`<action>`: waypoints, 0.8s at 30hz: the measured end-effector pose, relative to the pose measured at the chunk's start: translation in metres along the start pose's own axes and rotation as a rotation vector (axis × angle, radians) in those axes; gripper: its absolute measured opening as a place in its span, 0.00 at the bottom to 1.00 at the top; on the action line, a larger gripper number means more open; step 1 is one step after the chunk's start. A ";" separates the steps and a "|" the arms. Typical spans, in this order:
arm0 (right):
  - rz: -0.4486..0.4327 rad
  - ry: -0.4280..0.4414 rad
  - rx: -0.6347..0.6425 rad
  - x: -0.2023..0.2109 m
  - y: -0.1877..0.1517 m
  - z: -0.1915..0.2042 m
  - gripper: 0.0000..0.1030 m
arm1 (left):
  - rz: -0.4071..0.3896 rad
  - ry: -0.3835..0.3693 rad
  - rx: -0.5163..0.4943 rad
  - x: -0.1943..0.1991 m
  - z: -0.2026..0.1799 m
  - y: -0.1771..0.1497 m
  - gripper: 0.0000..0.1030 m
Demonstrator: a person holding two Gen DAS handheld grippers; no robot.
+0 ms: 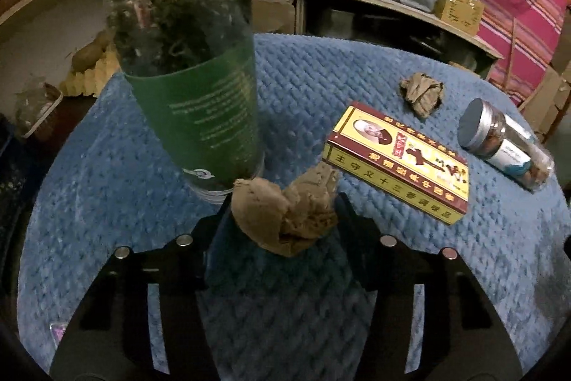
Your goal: Collect trash
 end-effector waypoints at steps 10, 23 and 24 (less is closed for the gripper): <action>-0.055 0.083 0.068 -0.038 0.057 0.079 0.96 | -0.123 0.008 -0.058 0.042 0.014 0.013 0.49; -0.066 0.088 0.160 -0.118 0.098 0.151 0.87 | -0.197 0.010 0.000 0.057 0.040 0.032 0.49; -0.056 0.085 0.166 -0.124 0.097 0.154 0.86 | -0.197 0.012 -0.007 0.056 0.040 0.032 0.49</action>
Point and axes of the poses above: each gripper's, at about its wrist camera, not at the fingertips, and x roughly against the way its jaws point, z to its left, y to its top, the point moved 8 cm from there along -x, roughly the way its jaws point, and after that the axes turned 13 degrees about -z, right-handed, at the moved point
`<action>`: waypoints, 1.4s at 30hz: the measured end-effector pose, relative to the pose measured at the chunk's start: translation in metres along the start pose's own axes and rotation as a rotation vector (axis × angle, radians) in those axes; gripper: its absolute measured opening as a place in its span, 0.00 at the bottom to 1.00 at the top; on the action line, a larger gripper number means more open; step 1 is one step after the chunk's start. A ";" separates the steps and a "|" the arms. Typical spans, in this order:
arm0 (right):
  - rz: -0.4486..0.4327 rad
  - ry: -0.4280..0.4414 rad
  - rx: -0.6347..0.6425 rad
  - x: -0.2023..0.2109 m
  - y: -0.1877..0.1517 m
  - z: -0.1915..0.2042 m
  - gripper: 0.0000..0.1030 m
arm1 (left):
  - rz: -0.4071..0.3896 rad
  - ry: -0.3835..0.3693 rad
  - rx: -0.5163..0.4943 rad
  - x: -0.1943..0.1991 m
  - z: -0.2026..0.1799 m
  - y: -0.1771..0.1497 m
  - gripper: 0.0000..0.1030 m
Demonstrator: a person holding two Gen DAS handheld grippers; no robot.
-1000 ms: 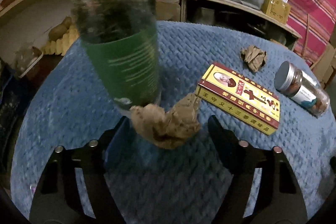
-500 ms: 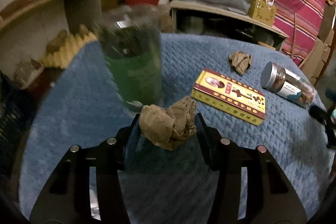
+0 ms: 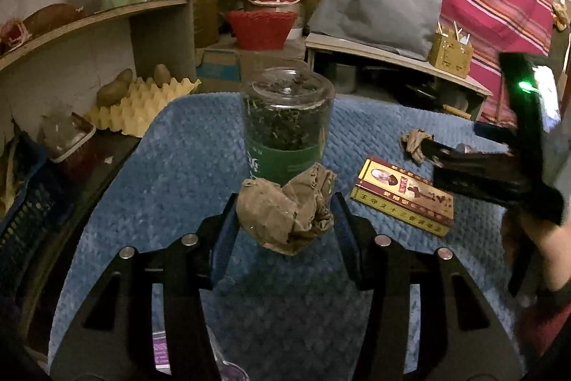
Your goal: Collect trash
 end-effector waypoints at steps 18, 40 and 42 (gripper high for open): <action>0.135 -0.002 -0.003 -0.055 -0.017 0.005 0.48 | 0.007 0.021 -0.008 -0.005 0.003 -0.003 0.49; -0.085 0.088 -0.096 0.152 -0.013 -0.022 0.44 | -0.060 0.018 -0.076 0.073 -0.042 -0.006 0.49; -0.094 0.085 -0.112 0.168 -0.017 -0.029 0.44 | -0.060 0.018 -0.075 0.085 -0.047 -0.010 0.49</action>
Point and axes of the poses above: each gripper's, at about its wrist camera, not at the fingertips, and x roughly against the way its jaws point, z to its left, y to its top, the point moved 8 cm from there along -x, roughly the way its jaws point, and after that the axes turned 13 degrees about -z, right-handed, at the moved point
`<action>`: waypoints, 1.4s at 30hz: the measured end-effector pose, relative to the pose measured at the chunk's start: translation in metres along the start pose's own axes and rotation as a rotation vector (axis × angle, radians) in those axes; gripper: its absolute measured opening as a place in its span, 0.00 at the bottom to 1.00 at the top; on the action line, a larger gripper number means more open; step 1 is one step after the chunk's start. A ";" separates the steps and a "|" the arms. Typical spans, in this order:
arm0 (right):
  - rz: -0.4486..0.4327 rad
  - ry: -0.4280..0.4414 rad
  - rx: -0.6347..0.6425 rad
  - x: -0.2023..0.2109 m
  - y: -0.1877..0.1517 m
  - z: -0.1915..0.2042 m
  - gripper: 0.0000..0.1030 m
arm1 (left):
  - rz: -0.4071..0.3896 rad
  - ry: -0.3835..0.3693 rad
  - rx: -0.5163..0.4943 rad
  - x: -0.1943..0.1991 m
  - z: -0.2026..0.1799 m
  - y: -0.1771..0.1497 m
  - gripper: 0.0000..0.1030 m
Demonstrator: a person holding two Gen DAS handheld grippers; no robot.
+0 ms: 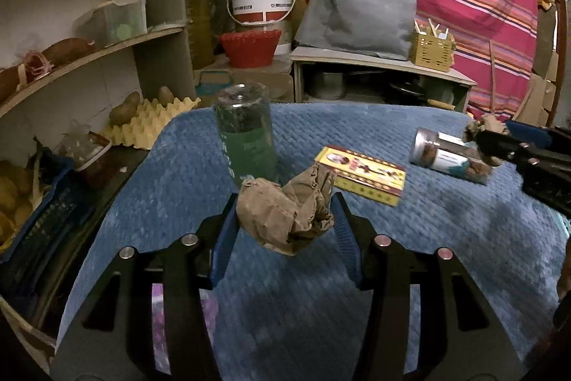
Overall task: Collect trash
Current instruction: 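Carry the brown pad over the basket and open the tools to drop it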
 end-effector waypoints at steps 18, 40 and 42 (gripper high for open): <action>-0.037 -0.083 -0.098 0.125 -0.040 -0.077 0.44 | -0.004 -0.072 0.001 0.075 -0.067 -0.005 0.49; 0.010 -0.402 -0.238 0.207 -0.108 -0.327 0.44 | -0.025 -0.410 -0.175 0.069 -0.353 -0.001 0.49; 0.018 -0.416 -0.246 0.208 -0.114 -0.339 0.44 | -0.024 -0.434 -0.187 0.068 -0.377 -0.003 0.49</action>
Point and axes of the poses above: each gripper's, at about its wrist camera, not at the fingertips, and x roughly against the way its jaws point, z to its left, y to its top, the point moved 8 cm from there along -x, roughly the way its jaws point, and after that the axes turned 13 degrees about -z, right-handed, at the moved point
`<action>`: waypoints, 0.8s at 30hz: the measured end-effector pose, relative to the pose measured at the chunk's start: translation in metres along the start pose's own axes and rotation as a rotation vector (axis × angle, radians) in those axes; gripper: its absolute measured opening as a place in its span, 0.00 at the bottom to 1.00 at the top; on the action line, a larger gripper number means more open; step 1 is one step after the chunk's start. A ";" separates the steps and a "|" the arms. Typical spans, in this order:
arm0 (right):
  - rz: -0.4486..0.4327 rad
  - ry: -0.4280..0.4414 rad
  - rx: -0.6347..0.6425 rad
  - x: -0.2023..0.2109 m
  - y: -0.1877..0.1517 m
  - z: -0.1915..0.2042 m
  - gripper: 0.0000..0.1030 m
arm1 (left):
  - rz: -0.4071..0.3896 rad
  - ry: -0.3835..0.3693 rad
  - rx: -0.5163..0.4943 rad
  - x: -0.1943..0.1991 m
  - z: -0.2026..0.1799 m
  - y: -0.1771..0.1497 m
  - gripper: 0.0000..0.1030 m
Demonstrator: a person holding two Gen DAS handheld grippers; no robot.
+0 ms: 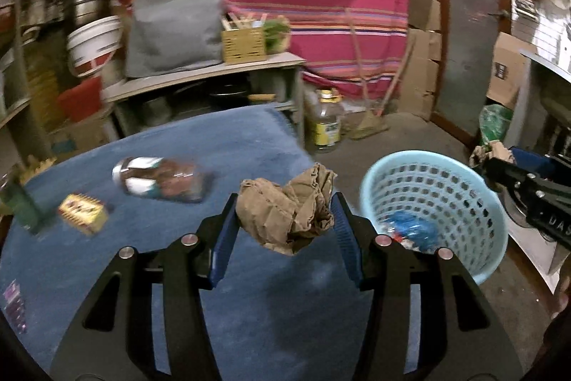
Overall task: Collect trash
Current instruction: 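Carry the brown pad over the basket and open the tools to drop it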
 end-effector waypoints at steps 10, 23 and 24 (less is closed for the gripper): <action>0.028 -0.056 -0.024 -0.016 -0.012 -0.050 0.44 | 0.060 -0.131 -0.023 -0.053 -0.080 -0.008 0.51; 0.051 -0.080 -0.064 -0.028 -0.024 -0.076 0.44 | 0.021 -0.107 -0.050 -0.053 -0.087 0.004 0.84; 0.053 -0.077 -0.067 -0.029 -0.025 -0.076 0.44 | 0.015 -0.098 -0.042 -0.049 -0.081 0.006 0.85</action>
Point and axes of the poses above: each gripper's, at about its wrist camera, not at the fingertips, and x roughly against the way its jaws point, z to its left, y to its top, the point moved 8 cm from there along -x, roughly the way its jaws point, and after that the axes turned 13 degrees about -z, right-handed, at the moved point
